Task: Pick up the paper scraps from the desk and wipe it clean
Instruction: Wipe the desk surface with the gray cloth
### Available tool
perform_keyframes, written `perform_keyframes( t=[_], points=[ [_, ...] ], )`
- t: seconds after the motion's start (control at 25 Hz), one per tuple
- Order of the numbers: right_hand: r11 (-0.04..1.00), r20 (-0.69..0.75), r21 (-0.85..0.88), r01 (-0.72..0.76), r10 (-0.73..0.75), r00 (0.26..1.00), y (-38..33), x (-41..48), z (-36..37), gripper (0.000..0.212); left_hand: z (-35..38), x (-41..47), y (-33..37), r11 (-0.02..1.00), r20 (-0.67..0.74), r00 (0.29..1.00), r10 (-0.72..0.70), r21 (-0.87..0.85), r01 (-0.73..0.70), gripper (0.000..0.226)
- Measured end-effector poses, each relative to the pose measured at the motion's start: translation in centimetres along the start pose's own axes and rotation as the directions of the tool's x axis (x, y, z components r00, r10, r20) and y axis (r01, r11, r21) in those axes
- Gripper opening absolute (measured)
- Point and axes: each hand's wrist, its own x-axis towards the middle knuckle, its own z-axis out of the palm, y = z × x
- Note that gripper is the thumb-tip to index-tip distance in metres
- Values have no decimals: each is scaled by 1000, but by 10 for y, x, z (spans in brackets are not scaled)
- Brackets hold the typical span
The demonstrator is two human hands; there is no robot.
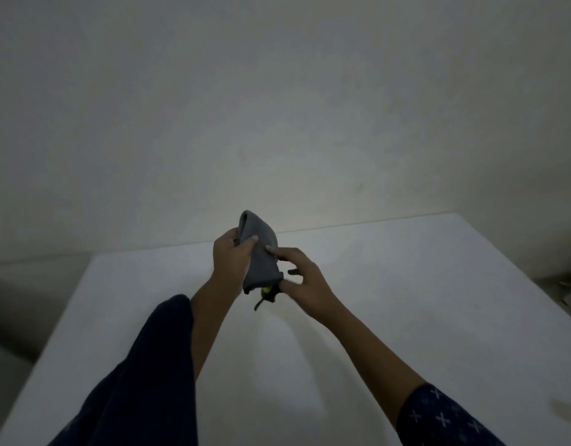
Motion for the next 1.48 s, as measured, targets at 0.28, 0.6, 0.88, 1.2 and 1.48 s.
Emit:
perform_keyframes(
  t=[0.28, 0.6, 0.88, 1.2, 1.48],
  points=[
    [436, 266, 607, -664, 676, 687, 0, 15, 142, 46, -143, -13, -22, 990, -146, 984, 104, 113, -88, 16],
    [452, 331, 604, -657, 607, 722, -2, 16, 260, 57, -300, -20, -88, 951, -371, 924, 90, 307, 31, 28],
    [899, 174, 123, -421, 398, 901, -4, 36, 327, 18, -375, -6, -121, 924, -405, 913, 45, 363, 116, 30],
    [888, 235, -278, -367, 433, 870, 33, 20, 368, 51, -415, 38, -166, 866, -86, 986, -142, 472, 166, 33],
    [638, 205, -760, -123, 415, 886, 47, 23, 378, 59, -406, 47, -194, 497, -128, 991, -38, 858, 130, 43]
  ],
)
